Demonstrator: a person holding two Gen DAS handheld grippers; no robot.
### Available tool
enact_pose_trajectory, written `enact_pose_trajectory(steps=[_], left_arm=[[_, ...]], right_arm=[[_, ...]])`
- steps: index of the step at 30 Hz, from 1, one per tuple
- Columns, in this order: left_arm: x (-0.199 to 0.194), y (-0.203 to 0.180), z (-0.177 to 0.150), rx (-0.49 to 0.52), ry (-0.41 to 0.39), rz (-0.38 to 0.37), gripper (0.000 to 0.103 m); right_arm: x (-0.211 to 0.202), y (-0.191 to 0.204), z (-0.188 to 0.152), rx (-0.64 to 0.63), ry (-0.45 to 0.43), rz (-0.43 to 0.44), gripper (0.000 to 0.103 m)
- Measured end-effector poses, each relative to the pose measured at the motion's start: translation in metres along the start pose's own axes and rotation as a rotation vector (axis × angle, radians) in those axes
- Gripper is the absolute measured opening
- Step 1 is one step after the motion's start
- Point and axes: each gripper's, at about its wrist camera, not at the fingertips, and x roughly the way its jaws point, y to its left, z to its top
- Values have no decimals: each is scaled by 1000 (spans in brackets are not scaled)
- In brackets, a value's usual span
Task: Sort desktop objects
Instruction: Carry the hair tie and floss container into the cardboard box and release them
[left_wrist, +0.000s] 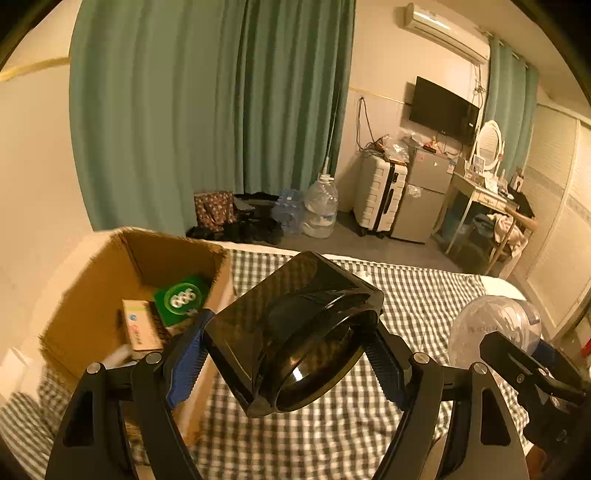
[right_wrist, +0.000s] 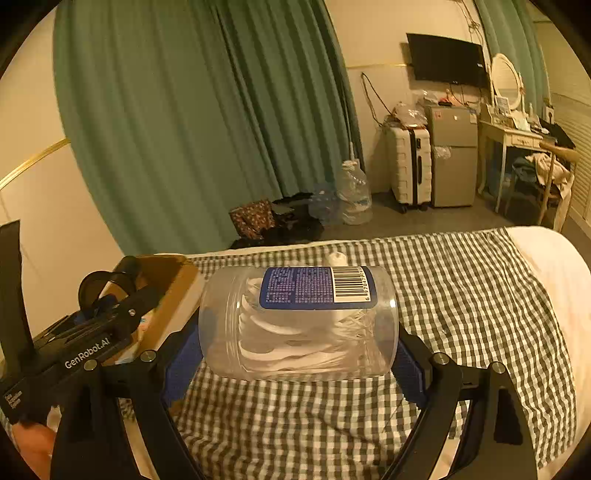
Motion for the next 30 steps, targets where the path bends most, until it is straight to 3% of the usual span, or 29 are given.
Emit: enact_pose_trajectory(steps=[7,13,23,30], left_arm=[[-21,21,1,6,-13,20,81],[-16,64,-2,-37,0,73,81],[19,165,-23,-166,83,195,81],[45,209,-44,-225,144,226,81]], right_arm=[[-11,41,0,-68,-6,32,88],[2,78,-5,-118,29,72,88],[49,149,-22,-196,120,163,88],[94,187,-26,-226,187,222,88]])
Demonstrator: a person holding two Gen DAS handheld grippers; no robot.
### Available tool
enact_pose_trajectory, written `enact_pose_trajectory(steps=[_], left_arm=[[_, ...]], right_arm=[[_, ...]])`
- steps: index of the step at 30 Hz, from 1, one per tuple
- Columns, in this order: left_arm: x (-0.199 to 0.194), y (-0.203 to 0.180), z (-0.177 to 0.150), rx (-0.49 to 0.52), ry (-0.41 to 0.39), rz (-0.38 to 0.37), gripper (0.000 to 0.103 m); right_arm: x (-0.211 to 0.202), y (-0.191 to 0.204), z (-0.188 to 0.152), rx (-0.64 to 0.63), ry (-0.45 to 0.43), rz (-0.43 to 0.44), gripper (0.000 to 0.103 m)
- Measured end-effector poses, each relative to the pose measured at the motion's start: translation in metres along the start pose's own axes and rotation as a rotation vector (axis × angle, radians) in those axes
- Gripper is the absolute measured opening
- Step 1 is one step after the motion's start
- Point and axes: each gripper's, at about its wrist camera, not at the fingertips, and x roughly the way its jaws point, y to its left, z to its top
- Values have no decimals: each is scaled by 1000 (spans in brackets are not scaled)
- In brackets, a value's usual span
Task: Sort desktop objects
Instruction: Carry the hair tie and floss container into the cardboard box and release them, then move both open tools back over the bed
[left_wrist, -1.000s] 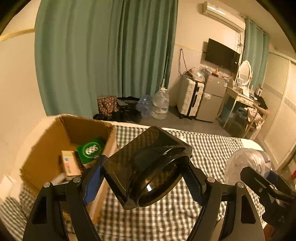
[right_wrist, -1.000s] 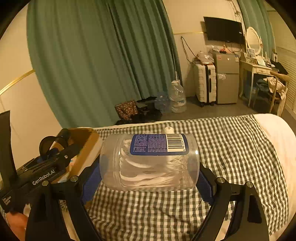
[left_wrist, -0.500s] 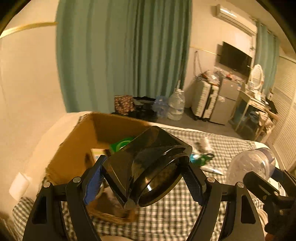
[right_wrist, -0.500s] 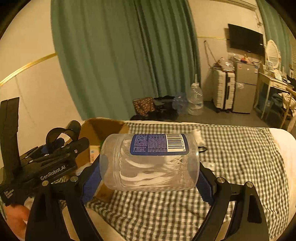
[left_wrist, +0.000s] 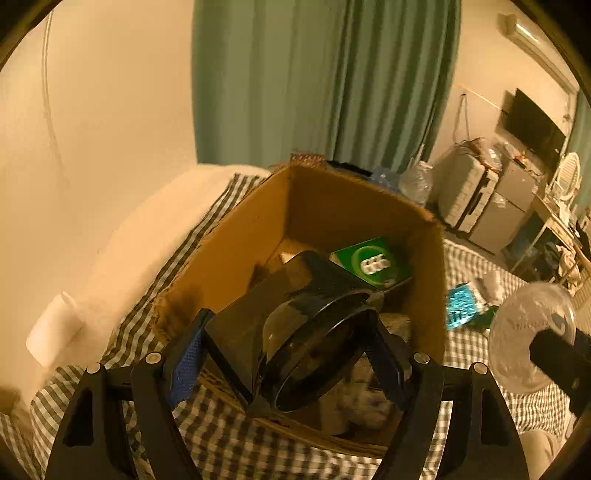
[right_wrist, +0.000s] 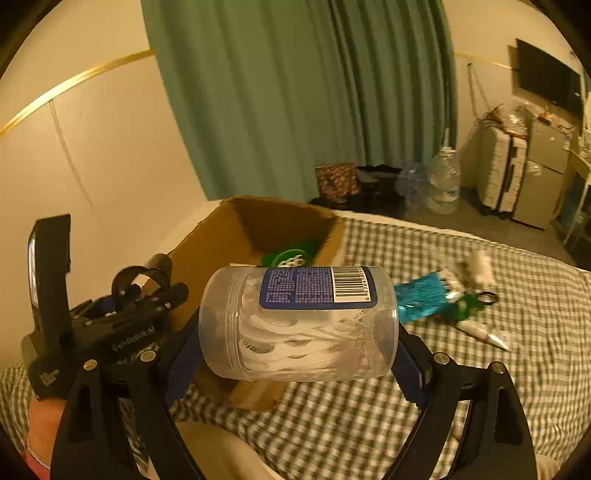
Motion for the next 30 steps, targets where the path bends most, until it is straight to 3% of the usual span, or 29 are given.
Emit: enact_pose_trajectory(steps=[7,11,13,16,23,30], left_arm=[[24,15,-6,6,59,-10,81],[33,23,-6,-42,104,-23,84],[33,21,-3,-27,103,-20,89],[32,14,-1,21,95,26,103],[28,6,-4,56,104,59,103],[-6,-22,-4,72,67,29,103]], right_arm=[[49,25,12,-9,53,46,88],[66,32,16,-1,53,89,89],[73,36,16,3,58,98,89],[78,38,19,20,60,119,98],[63,29,20,38,12,88,99],[23,8,24,77,-53,54,99]])
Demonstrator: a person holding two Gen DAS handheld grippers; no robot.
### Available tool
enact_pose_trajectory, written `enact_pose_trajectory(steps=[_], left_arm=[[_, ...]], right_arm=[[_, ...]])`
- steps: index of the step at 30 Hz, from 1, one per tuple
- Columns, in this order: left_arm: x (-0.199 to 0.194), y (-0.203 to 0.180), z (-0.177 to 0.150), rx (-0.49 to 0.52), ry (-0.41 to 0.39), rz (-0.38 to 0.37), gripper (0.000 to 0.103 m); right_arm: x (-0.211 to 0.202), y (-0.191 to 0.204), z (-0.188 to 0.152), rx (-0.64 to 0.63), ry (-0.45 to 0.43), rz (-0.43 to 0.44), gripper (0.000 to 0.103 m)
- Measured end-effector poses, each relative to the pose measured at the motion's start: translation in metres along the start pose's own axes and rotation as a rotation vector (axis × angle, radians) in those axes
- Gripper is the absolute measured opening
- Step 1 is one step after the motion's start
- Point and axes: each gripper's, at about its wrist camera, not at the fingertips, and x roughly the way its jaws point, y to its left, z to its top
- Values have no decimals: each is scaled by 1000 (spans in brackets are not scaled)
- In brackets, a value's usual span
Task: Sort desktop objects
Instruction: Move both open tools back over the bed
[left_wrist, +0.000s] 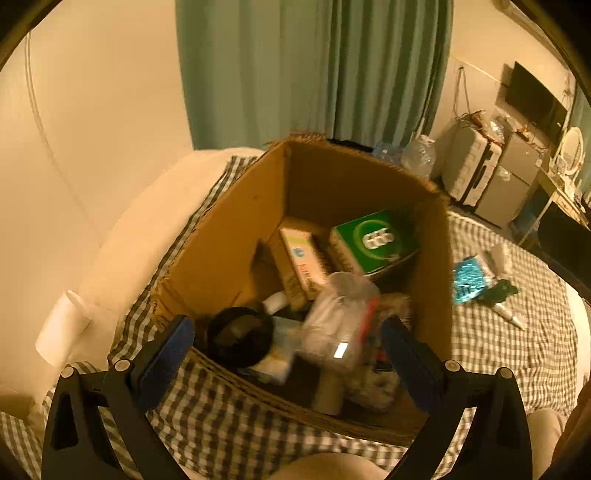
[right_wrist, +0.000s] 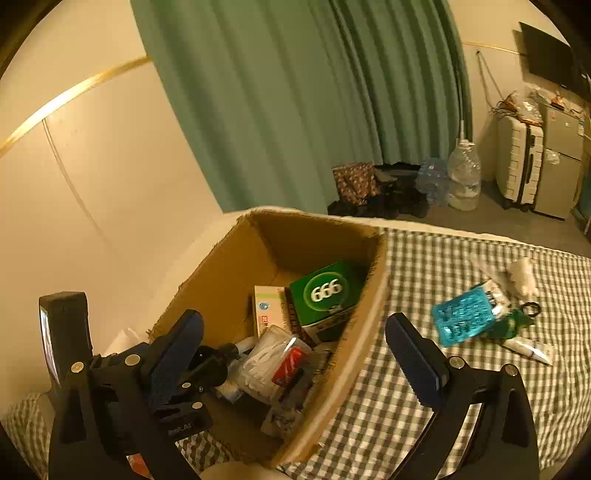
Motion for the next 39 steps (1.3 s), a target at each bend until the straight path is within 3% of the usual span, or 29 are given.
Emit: enact_pose_trajectory(steps=[10,16,20,24,28,39], left_arm=[[-58,-92,-2,65,-93,-67,103],[-56,-163,-17,122,-101,-122,103],[-41,-201,-29,178,-81,-137,103],[-16,-229,-39,248,-50,-121,103],[14,-240,-45,267,-16,-113,103],[105,-259,-47,296,70,-104,103]], right_arm=[[-102,-54,1,34,-139,-102,100],[-149,-122,-20,89,-172,-230,100],[-164,-182,-38,196,-190,-340,100],[-153,-246,-53,369,-159,-331,100],[-129,-281,-65,408,-108,-348,100],[-50,-298,-81,215,54,-352,100]])
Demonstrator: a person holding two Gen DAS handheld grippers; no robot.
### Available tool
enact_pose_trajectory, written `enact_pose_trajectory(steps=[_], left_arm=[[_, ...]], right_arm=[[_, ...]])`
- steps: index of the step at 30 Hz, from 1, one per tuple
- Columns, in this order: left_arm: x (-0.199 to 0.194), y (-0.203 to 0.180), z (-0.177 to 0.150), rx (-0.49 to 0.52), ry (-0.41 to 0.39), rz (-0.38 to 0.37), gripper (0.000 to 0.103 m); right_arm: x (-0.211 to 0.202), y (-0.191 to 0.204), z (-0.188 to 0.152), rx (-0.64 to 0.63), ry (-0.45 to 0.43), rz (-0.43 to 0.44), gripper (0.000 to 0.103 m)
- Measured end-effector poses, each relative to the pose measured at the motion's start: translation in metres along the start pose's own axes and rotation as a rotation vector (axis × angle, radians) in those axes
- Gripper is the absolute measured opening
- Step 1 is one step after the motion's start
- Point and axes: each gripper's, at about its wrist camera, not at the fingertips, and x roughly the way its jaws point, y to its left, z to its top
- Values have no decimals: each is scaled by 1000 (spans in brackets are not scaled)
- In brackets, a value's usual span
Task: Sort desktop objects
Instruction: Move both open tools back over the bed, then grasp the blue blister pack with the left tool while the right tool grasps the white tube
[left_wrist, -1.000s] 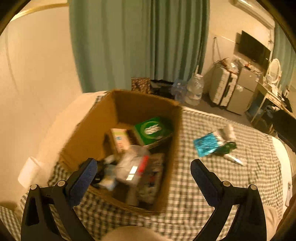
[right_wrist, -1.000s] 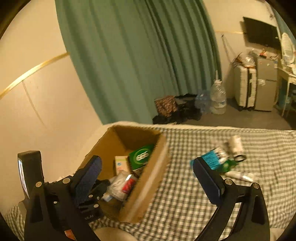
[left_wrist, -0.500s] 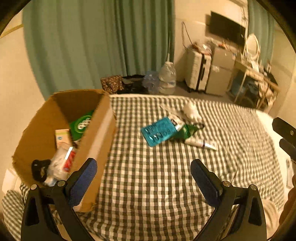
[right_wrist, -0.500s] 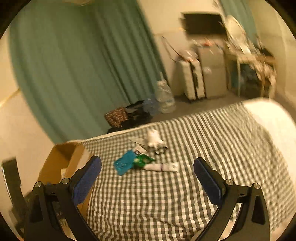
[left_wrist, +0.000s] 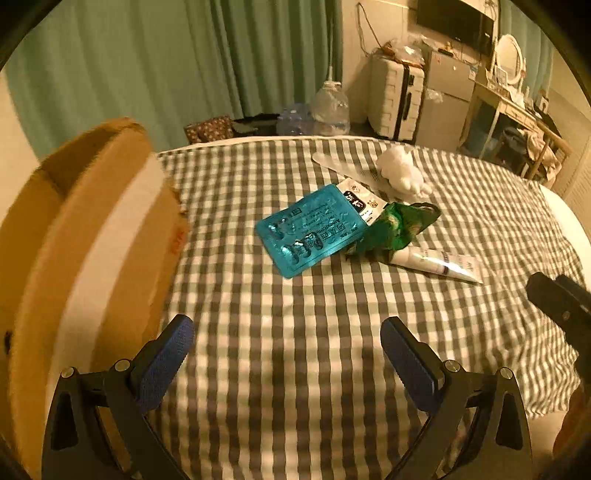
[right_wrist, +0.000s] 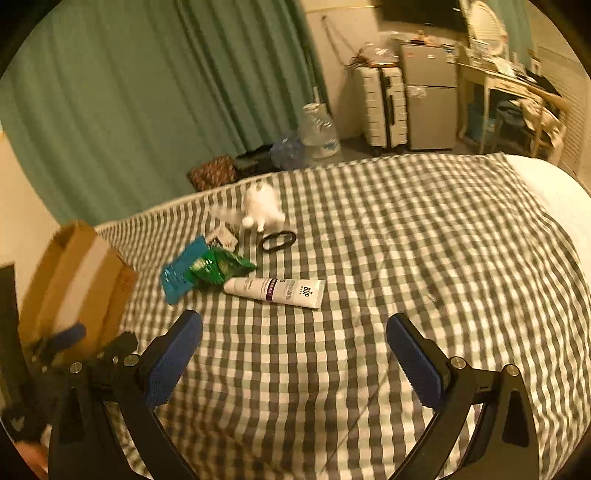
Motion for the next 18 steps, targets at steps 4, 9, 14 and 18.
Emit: enact_pose_trajectory(steps=[4,9,14,18], left_arm=[[29,1,14,34,0,11,103],[60,-4,28,96,-3,-21,103],[87,-9,38,162,0,-80,103],[103,-15,42,227,-6,-95,103]], right_arm=[[29,15,11,-158,-1,-39,100],[75,28,19,-268,65,15,84],[119,40,16,-400,166,56,64],[131,40,13,-438,193,71,64]])
